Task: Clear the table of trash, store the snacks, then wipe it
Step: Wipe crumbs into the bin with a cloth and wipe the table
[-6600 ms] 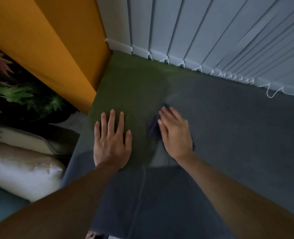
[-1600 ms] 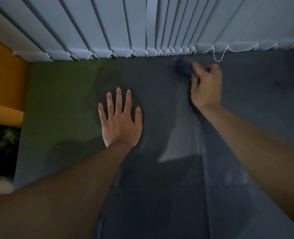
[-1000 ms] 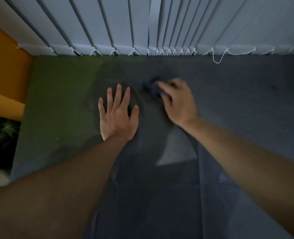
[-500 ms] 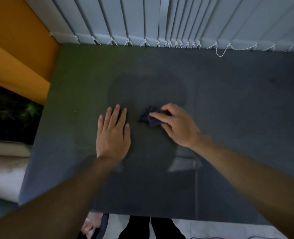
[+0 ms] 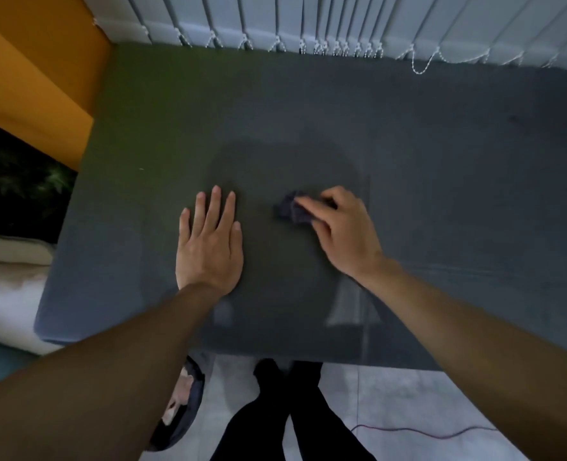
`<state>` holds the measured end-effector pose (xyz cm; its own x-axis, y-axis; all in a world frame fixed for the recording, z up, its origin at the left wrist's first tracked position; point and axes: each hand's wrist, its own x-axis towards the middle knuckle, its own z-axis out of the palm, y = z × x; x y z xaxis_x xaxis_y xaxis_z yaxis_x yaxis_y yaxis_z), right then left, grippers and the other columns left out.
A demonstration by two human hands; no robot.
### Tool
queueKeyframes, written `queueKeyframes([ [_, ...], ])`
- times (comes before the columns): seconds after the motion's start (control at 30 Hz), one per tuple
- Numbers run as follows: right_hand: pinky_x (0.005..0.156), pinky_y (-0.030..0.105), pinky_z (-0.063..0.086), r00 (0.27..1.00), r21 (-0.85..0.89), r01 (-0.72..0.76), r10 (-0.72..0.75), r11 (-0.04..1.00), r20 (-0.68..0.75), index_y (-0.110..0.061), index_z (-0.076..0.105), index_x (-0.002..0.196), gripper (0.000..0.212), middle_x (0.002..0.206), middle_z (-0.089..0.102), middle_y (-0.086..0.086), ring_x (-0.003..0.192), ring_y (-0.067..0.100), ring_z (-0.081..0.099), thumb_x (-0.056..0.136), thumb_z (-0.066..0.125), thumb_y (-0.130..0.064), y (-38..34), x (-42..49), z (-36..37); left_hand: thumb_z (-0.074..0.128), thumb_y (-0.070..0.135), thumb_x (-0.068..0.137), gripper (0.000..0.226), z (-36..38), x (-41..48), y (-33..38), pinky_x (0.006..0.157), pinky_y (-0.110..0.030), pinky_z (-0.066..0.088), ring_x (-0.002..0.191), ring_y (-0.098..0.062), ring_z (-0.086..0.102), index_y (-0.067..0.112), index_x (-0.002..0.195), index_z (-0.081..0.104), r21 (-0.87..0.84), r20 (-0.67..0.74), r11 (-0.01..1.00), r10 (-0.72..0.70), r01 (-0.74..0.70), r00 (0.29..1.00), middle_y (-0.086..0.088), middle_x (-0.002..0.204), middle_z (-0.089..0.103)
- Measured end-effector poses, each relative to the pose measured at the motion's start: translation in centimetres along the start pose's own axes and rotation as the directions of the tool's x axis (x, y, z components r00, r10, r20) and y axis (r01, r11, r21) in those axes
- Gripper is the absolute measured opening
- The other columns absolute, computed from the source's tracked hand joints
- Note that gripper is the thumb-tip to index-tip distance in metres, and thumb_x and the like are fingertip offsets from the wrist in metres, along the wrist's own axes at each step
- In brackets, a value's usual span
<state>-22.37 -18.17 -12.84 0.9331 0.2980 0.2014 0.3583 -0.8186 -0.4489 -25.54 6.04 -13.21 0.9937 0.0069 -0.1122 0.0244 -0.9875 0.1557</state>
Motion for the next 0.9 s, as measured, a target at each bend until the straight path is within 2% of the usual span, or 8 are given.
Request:
queueKeyframes([
  [0.1,0.079,0.044,0.045,0.994,0.007,-0.101,0.101,0.995,-0.047,-0.027,0.065,0.128,0.039,0.106,0.055,0.007,0.091,0.029,0.054,0.091,0.057,-0.021,-2.3,-1.7,0.5,0.018,0.036,0.106,0.055,0.0,0.0,0.1,0.125,-0.044,0.003,0.154,-0.020,0.000,0.023,0.159,0.012,-0.010,-0.011,1.000,-0.001,0.000,1.000,0.002,0.167,0.006],
  [0.33,0.071,0.039,0.046,0.963,0.030,0.235,-0.236,0.972,0.131,-0.027,0.068,0.124,0.039,0.102,0.060,0.009,0.082,0.029,0.058,0.088,0.057,-0.018,-3.8,-9.5,-1.1,0.018,0.034,0.106,0.055,0.1,-0.6,0.1,0.124,-0.045,0.004,0.154,-0.018,0.002,0.021,0.159,0.016,0.004,-0.008,0.998,0.067,-0.067,0.998,0.004,0.167,0.010],
  [0.47,0.076,0.047,0.047,0.972,-0.023,-0.210,0.206,0.977,-0.109,-0.027,0.066,0.126,0.038,0.102,0.056,0.009,0.087,0.031,0.057,0.091,0.059,-0.018,-1.7,-8.8,-2.0,0.024,0.032,0.105,0.054,-0.2,-0.9,0.5,0.123,-0.047,0.013,0.152,-0.026,0.016,0.016,0.157,0.027,0.044,-0.031,0.991,0.124,-0.123,0.992,0.000,0.164,0.023],
  [0.53,0.076,0.045,0.046,0.973,-0.014,-0.209,0.207,0.978,-0.105,-0.026,0.065,0.128,0.039,0.103,0.056,0.010,0.086,0.032,0.056,0.091,0.058,-0.020,-3.0,-11.2,-1.4,0.026,0.034,0.102,0.056,-0.6,-0.6,1.2,0.122,-0.047,0.017,0.149,-0.029,0.023,0.015,0.154,0.035,0.031,-0.039,0.983,0.181,-0.180,0.983,-0.002,0.161,0.030],
  [0.67,0.070,0.038,0.045,0.997,-0.037,0.070,-0.070,0.997,0.014,-0.026,0.069,0.123,0.037,0.101,0.059,0.010,0.080,0.027,0.055,0.089,0.058,-0.017,-4.1,-15.4,-2.3,0.034,0.041,0.101,0.059,-1.0,0.9,4.3,0.124,-0.043,0.008,0.151,-0.025,0.015,0.017,0.154,0.033,-0.088,0.003,0.979,0.184,-0.183,0.983,-0.003,0.163,0.026],
  [0.77,0.067,0.042,0.049,0.987,-0.128,-0.122,0.107,0.984,-0.117,-0.026,0.069,0.122,0.036,0.095,0.058,0.013,0.076,0.034,0.056,0.089,0.056,-0.021,-0.2,-14.0,-4.1,0.030,0.044,0.101,0.061,-0.8,1.8,7.9,0.124,-0.042,0.003,0.153,-0.023,0.009,0.021,0.157,0.027,-0.089,0.010,0.949,0.306,-0.303,0.952,0.000,0.166,0.017],
  [0.83,0.071,0.045,0.048,0.924,-0.143,-0.345,0.309,0.928,-0.223,-0.026,0.065,0.129,0.038,0.097,0.055,0.013,0.081,0.035,0.055,0.091,0.057,-0.021,2.2,-13.0,-5.0,0.029,0.041,0.104,0.058,-0.4,2.5,10.2,0.124,-0.043,0.000,0.154,-0.022,0.003,0.023,0.158,0.020,-0.093,0.031,0.941,0.329,-0.325,0.944,0.001,0.167,0.009],
  [0.9,0.072,0.045,0.048,0.881,-0.108,-0.430,0.390,0.897,-0.270,-0.025,0.063,0.130,0.039,0.099,0.055,0.013,0.083,0.035,0.055,0.092,0.058,-0.020,1.9,-13.1,-4.6,0.028,0.040,0.105,0.057,-0.1,3.3,12.3,0.124,-0.044,-0.001,0.154,-0.022,-0.001,0.024,0.159,0.016,-0.099,0.043,0.947,0.311,-0.306,0.949,0.002,0.167,0.006],
])
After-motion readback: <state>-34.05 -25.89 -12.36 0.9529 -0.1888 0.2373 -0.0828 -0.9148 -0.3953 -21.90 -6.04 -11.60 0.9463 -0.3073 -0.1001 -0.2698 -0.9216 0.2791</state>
